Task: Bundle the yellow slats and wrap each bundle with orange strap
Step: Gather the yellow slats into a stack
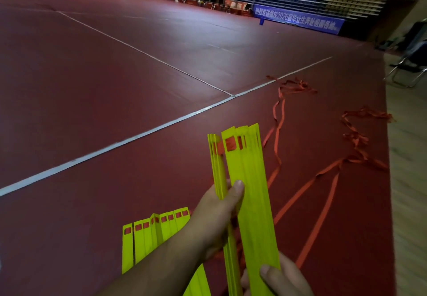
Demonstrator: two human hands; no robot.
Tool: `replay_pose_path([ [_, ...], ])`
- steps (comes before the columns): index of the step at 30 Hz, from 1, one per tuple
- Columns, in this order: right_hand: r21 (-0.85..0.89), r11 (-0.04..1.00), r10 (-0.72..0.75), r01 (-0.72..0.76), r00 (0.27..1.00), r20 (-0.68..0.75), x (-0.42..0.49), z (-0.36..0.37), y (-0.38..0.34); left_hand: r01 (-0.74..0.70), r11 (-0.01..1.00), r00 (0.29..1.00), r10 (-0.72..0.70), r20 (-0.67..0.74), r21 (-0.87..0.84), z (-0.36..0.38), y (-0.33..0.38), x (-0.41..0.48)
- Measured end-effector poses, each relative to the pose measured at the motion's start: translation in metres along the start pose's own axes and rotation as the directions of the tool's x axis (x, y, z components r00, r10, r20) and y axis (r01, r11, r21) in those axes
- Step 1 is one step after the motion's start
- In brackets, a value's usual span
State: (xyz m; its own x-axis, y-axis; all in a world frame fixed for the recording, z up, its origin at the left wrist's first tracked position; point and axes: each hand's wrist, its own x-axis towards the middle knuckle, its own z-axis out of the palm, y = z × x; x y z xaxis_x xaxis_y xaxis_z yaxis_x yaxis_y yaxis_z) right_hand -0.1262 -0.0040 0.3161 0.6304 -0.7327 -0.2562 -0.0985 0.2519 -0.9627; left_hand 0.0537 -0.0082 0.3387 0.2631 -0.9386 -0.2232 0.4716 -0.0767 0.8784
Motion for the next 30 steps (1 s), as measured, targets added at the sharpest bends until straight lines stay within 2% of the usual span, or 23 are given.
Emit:
replay_pose_path([
  [3,-0.223,0.975,-0.043,0.018,0.993,-0.106,0.004,0.003,0.002,0.029,0.999,0.999,-0.031,-0.041,-0.038,0.001,0.001,-0.003],
  [6,-0.536,0.843,-0.068,-0.054,0.976,-0.205,0.011,0.002,0.008,0.053,0.998,0.994,-0.054,-0.097,-0.016,-0.002,-0.001,0.0],
  [8,-0.611,0.788,-0.061,-0.079,0.977,-0.205,0.013,0.001,0.01,0.044,0.999,0.988,-0.04,-0.147,0.026,-0.005,-0.003,0.004],
  [11,-0.582,0.81,-0.044,-0.063,0.985,-0.168,0.017,0.0,0.011,0.019,1.0,0.988,-0.016,-0.156,0.015,-0.008,-0.003,0.006],
  [16,-0.523,0.852,-0.089,0.005,0.987,-0.134,0.023,-0.006,0.008,-0.087,0.995,0.995,0.09,-0.047,0.048,-0.005,0.0,0.003],
  [20,-0.493,0.869,-0.095,-0.026,0.971,-0.219,0.024,-0.009,0.012,-0.121,0.988,0.99,0.126,-0.057,0.091,-0.007,0.003,0.004],
  [24,-0.486,0.872,-0.142,-0.061,0.919,-0.369,0.028,-0.012,0.014,-0.125,0.98,0.985,0.141,-0.101,0.152,-0.008,0.005,0.005],
  [30,-0.504,0.861,-0.148,-0.07,0.913,-0.38,0.028,-0.017,0.01,-0.102,0.981,0.984,0.124,-0.131,0.166,-0.011,0.01,0.008],
])
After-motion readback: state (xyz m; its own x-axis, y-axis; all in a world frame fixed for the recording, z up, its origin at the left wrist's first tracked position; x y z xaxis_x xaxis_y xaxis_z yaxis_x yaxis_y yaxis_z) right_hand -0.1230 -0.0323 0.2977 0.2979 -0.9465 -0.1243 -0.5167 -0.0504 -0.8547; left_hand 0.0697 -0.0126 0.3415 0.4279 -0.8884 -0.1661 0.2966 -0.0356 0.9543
